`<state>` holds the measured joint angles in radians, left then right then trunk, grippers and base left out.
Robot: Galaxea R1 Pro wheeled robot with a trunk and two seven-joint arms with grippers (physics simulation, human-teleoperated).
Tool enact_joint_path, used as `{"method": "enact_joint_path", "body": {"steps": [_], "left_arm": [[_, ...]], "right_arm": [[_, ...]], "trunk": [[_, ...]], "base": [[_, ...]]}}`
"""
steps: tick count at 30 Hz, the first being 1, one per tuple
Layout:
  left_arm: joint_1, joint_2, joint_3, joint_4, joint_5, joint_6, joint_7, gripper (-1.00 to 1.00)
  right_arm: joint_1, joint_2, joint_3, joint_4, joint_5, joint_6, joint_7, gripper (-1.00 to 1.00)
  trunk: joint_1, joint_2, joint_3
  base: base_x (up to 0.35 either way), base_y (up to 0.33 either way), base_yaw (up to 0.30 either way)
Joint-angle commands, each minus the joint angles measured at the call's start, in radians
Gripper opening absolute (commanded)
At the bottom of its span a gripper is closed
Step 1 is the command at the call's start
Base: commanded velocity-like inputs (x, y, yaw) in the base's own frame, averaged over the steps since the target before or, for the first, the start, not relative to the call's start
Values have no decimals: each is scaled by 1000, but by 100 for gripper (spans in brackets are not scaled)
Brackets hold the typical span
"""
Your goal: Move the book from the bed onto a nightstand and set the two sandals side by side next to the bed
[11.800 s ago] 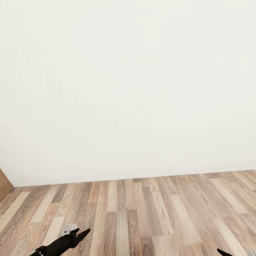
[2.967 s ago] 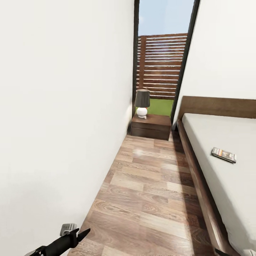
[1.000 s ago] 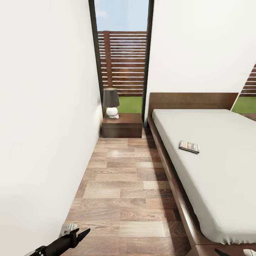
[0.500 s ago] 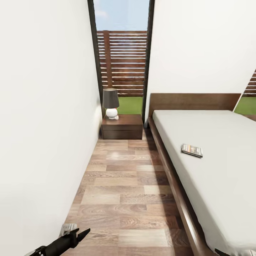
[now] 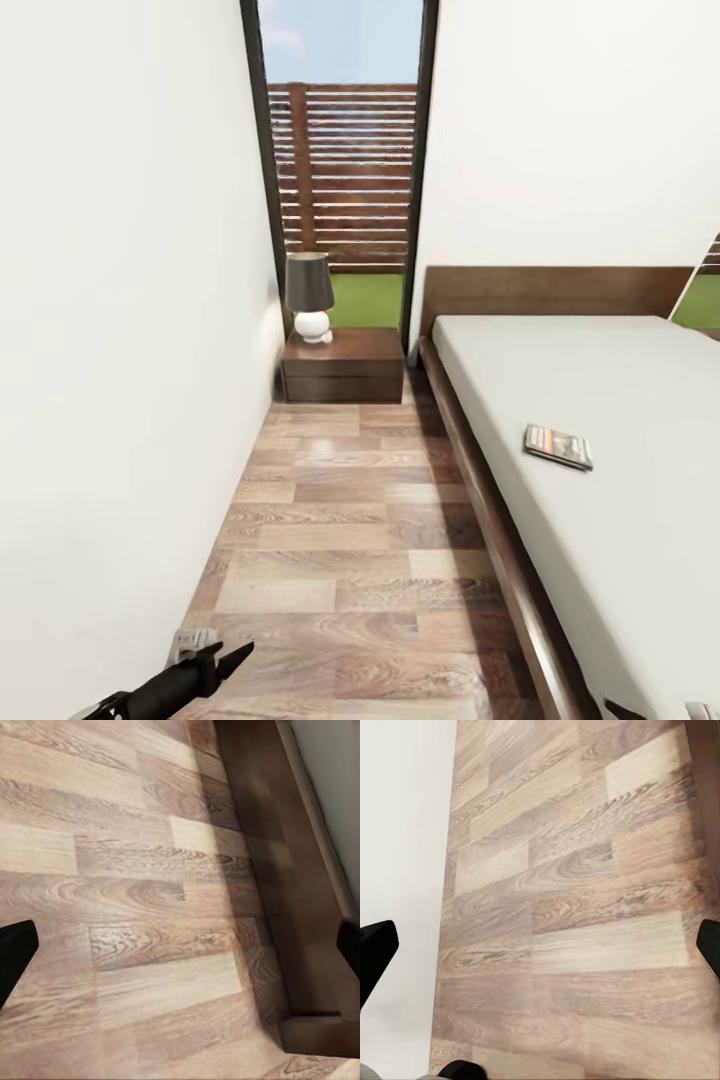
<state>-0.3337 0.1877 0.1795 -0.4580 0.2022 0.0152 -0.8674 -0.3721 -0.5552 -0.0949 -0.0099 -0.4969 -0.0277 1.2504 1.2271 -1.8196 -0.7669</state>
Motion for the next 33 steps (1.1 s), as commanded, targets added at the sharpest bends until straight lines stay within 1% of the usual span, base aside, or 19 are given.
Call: {"method": "enact_joint_path", "body": {"steps": [1, 11, 28, 33], "left_arm": [[-1, 0, 2, 1, 3, 2, -4, 100], [-1, 0, 2, 1, 3, 2, -4, 100], [-1, 0, 2, 1, 3, 2, -4, 100], [-1, 0, 2, 1, 3, 2, -4, 100]], "right_arm": [[-1, 0, -8, 1, 8, -3, 3, 100], [-1, 0, -8, 1, 8, -3, 2, 100], [-1, 0, -8, 1, 8, -3, 2, 100], [-1, 0, -8, 1, 8, -3, 1, 100]], "trunk": [[0, 0, -1], [0, 0, -1], [0, 0, -1], [0, 0, -1]], "base": [[327, 0, 0], [327, 33, 0], [309, 121, 0], [306, 63, 0]]}}
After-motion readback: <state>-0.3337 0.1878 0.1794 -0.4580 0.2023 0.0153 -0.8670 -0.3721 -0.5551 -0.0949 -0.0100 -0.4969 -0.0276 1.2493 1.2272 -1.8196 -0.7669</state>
